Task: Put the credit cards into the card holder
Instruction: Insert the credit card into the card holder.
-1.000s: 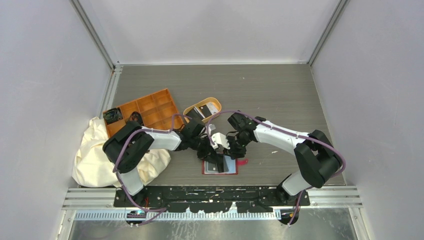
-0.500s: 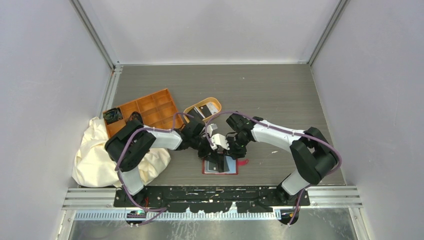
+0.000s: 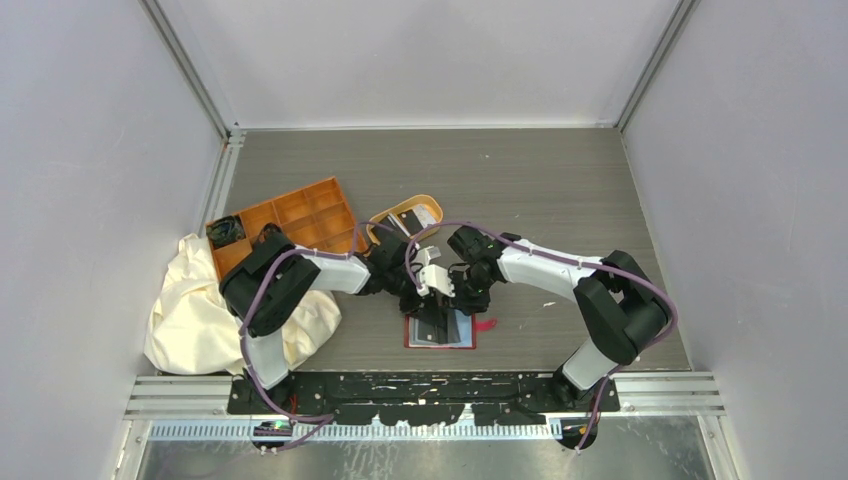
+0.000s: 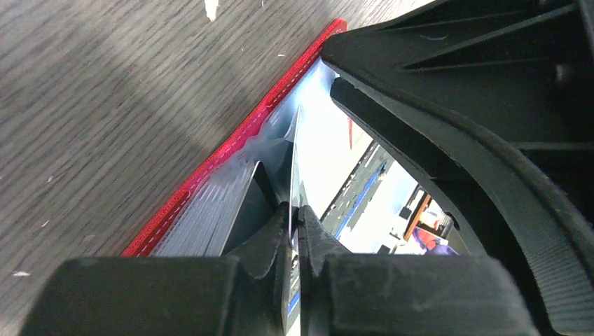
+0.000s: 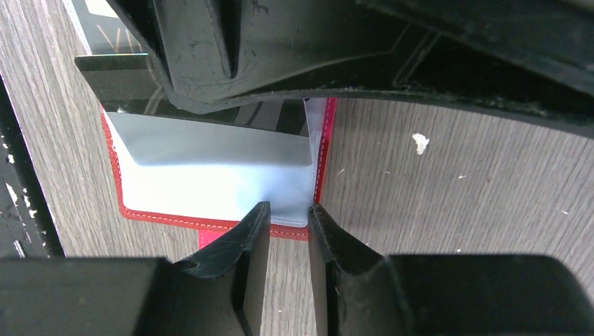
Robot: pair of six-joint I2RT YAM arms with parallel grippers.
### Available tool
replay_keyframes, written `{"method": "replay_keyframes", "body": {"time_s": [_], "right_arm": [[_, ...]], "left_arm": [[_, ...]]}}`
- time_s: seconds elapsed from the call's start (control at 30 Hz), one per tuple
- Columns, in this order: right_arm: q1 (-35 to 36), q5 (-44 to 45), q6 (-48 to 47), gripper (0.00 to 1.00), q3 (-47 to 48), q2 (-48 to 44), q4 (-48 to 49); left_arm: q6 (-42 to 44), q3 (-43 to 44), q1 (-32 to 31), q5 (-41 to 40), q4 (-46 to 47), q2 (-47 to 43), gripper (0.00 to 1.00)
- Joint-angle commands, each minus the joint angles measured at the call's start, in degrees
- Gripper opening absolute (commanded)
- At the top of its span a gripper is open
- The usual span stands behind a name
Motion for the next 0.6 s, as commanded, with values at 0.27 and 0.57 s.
{"method": "replay_keyframes", "body": {"time_s": [0.27, 0.57], "right_arm": [[0.2, -16.6, -3.5, 0.34, -1.8, -12.0, 1.3], [13.1, -6.3, 2.5, 0.24, -4.8, -13.4, 15.3]], "left_arm": [[0.4, 1.1, 1.3, -4.2, -4.0, 1.5, 0.2], [-0.4, 1.2, 1.6, -3.0, -2.6, 3.0, 0.21]]}}
